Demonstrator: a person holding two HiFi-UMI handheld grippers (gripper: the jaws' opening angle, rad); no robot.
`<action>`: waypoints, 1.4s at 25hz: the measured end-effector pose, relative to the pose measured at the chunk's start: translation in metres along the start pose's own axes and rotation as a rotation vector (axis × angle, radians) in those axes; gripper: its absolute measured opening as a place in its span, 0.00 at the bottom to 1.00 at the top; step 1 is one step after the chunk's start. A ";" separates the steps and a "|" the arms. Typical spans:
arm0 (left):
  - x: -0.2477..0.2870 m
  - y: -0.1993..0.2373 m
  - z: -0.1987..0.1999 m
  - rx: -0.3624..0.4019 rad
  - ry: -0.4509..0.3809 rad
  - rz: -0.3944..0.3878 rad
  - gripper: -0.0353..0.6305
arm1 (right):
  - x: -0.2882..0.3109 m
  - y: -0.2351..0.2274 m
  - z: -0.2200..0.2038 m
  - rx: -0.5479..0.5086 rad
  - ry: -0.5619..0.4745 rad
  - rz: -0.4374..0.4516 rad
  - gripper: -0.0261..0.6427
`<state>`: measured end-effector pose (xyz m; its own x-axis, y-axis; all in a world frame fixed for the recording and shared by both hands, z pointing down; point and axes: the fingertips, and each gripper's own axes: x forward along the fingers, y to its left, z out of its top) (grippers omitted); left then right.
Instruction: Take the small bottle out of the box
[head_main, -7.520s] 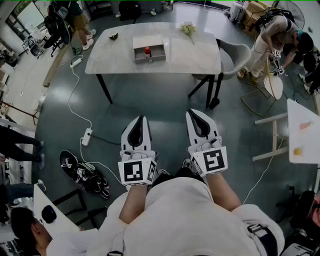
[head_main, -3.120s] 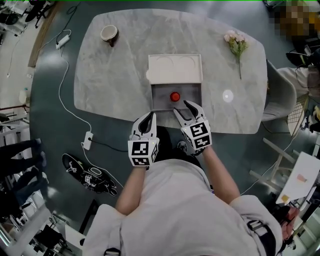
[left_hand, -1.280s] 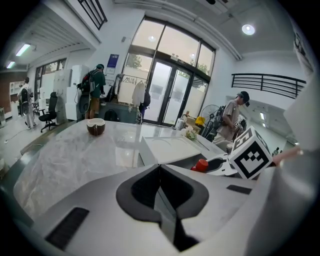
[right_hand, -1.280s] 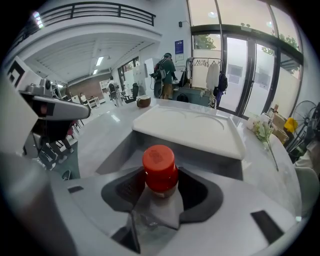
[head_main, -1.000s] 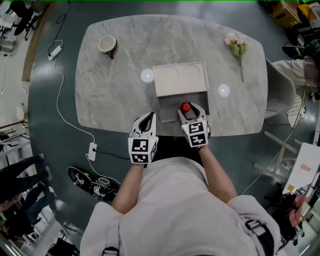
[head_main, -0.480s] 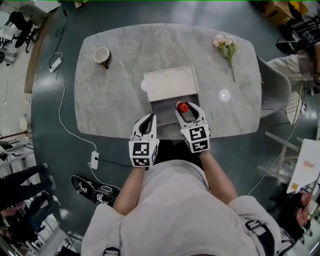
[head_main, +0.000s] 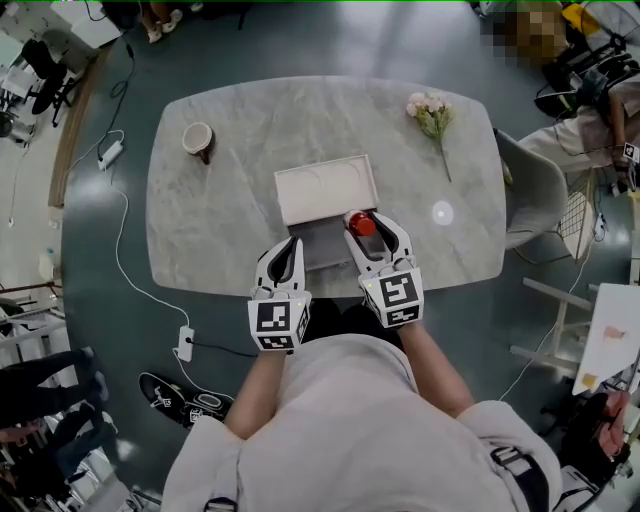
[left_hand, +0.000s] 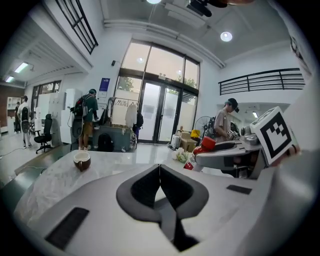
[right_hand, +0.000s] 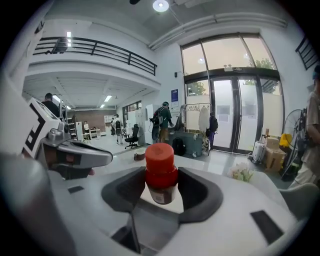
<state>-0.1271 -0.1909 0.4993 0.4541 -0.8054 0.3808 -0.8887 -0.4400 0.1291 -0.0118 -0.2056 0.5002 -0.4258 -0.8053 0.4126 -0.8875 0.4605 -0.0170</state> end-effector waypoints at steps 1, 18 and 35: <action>0.000 -0.002 0.005 -0.001 -0.009 0.001 0.09 | -0.004 -0.002 0.007 -0.001 -0.014 -0.001 0.36; -0.010 -0.031 0.089 0.012 -0.188 0.070 0.09 | -0.064 -0.032 0.090 -0.030 -0.214 0.044 0.36; -0.040 -0.046 0.147 0.050 -0.330 0.133 0.09 | -0.100 -0.035 0.143 -0.092 -0.358 0.068 0.36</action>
<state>-0.0950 -0.1971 0.3442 0.3384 -0.9381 0.0739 -0.9407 -0.3354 0.0499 0.0369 -0.1942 0.3293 -0.5323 -0.8437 0.0689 -0.8424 0.5360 0.0551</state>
